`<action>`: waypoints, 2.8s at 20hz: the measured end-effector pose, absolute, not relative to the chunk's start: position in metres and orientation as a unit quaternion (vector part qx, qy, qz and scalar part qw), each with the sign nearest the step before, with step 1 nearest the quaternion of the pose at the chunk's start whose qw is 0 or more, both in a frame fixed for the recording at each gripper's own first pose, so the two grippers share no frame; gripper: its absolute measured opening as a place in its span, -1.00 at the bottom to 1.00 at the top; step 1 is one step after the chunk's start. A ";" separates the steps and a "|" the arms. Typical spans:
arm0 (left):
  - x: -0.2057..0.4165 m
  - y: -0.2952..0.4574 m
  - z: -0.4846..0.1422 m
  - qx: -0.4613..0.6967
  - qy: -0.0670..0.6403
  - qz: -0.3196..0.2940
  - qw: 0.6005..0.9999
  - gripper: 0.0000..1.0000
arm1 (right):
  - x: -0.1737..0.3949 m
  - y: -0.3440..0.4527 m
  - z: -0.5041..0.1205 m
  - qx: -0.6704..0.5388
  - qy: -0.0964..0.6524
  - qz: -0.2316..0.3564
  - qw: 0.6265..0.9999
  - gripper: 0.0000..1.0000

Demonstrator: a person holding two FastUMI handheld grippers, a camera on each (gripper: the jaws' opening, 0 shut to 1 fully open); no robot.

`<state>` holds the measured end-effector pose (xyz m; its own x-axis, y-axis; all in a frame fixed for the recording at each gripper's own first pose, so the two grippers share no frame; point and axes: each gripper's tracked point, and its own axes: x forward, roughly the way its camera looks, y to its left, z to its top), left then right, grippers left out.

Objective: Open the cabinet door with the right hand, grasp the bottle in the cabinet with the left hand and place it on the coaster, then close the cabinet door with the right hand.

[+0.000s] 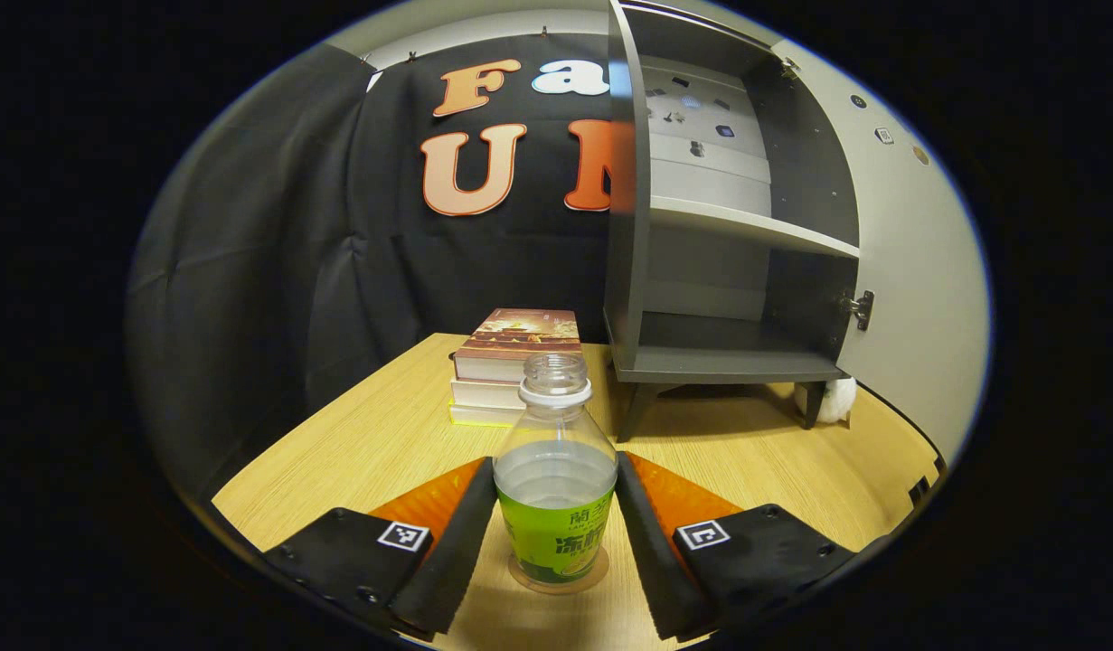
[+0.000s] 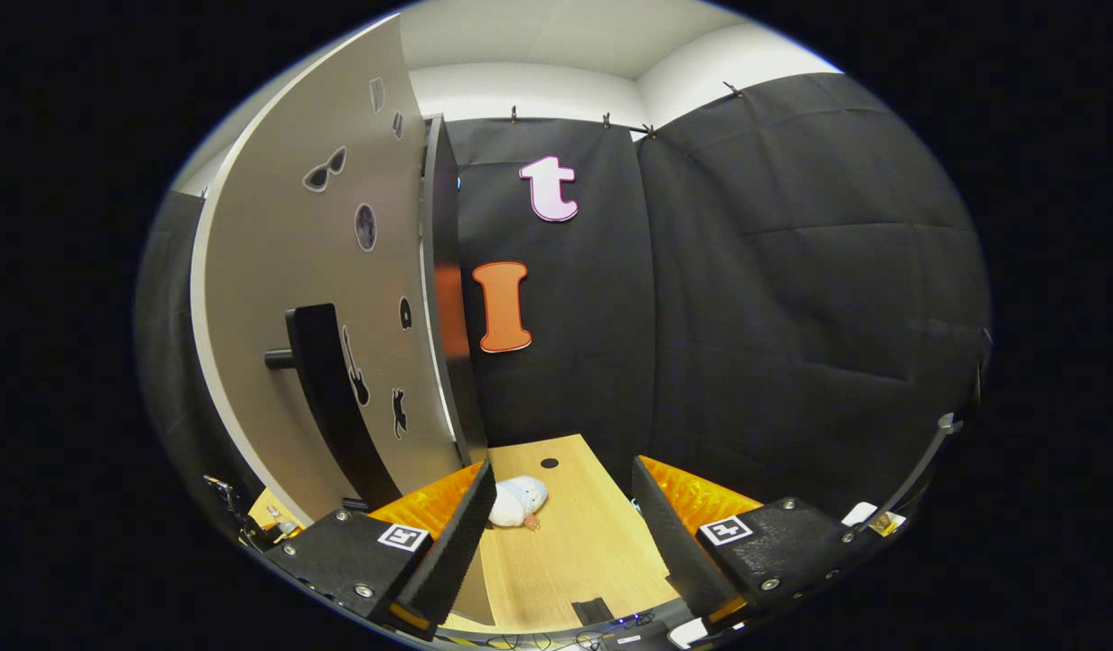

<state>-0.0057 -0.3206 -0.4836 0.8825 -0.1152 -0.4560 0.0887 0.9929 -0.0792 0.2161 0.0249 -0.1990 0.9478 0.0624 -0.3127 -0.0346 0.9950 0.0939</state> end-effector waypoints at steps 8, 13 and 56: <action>-0.014 -0.319 -0.470 -0.016 0.242 -0.050 0.969 0.90 | 0.214 0.041 -0.195 0.034 0.154 0.046 0.986 0.87; -0.022 -0.315 -0.432 -0.032 0.226 -0.053 0.972 0.90 | 0.215 0.047 -0.193 0.010 0.146 0.047 0.988 0.86; 0.012 -0.077 -0.127 -0.013 0.104 -0.035 0.994 0.89 | 0.230 0.304 -0.213 0.109 0.165 0.154 0.968 1.00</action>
